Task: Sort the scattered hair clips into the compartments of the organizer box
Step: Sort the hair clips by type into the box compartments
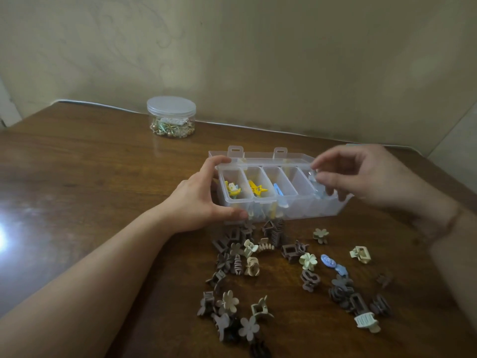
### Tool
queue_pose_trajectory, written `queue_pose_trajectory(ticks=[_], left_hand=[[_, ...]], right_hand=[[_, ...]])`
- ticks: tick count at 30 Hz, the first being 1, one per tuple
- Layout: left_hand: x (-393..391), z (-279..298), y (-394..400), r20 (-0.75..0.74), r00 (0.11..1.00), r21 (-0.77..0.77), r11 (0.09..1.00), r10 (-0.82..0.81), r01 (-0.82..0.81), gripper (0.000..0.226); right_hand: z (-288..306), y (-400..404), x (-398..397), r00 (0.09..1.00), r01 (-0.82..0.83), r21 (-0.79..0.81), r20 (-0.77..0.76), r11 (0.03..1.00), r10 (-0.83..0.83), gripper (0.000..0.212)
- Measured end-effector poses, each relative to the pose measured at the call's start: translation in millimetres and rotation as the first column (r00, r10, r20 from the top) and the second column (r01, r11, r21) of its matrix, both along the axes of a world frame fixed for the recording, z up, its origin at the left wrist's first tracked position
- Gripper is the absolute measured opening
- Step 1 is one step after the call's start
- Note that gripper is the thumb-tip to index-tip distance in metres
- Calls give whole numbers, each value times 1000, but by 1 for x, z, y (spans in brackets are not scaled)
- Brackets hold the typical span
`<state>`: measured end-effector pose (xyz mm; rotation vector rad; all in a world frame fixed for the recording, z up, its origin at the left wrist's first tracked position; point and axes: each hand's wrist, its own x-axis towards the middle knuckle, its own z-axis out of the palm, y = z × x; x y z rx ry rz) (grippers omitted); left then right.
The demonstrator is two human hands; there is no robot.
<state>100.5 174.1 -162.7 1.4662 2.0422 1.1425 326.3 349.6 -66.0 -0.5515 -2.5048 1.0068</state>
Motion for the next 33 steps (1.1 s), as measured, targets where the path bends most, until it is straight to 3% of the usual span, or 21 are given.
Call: queue_pose_trajectory(ticks=[4, 7, 10, 14, 18, 21, 23, 27, 33], left_hand=[[0, 1, -1, 16, 1000, -16, 1000, -9, 9, 111], [0, 1, -1, 12, 1000, -17, 1000, -5, 5, 110], [1, 2, -1, 7, 1000, -19, 1000, -4, 4, 110], [1, 1, -1, -4, 1000, -19, 1000, 0, 0, 110], [1, 2, -1, -8, 1000, -22, 1000, 2, -2, 110], [1, 2, -1, -8, 1000, -16, 1000, -1, 0, 109], [2, 2, -1, -5, 1000, -8, 1000, -3, 3, 108], [1, 1, -1, -1, 1000, -6, 1000, -3, 3, 106], [1, 1, -2, 10, 1000, -12, 1000, -14, 14, 104]], right_hand=[[-7, 4, -41, 996, 51, -34, -71, 998, -54, 9], [-19, 3, -61, 996, 82, -50, -21, 995, -83, 5], [-28, 7, -63, 988, 143, 174, 24, 974, -149, 7], [-16, -2, -35, 989, 150, 304, -43, 941, -143, 14], [-12, -25, 10, 963, -51, 408, 261, 911, -63, 7], [-22, -33, 35, 831, -197, 449, 549, 871, -95, 11], [-30, -36, 44, 753, -264, 477, 645, 838, -130, 19], [-38, -38, 50, 726, -265, 487, 669, 833, -160, 37], [-40, -39, 49, 737, -217, 446, 659, 868, -154, 13]])
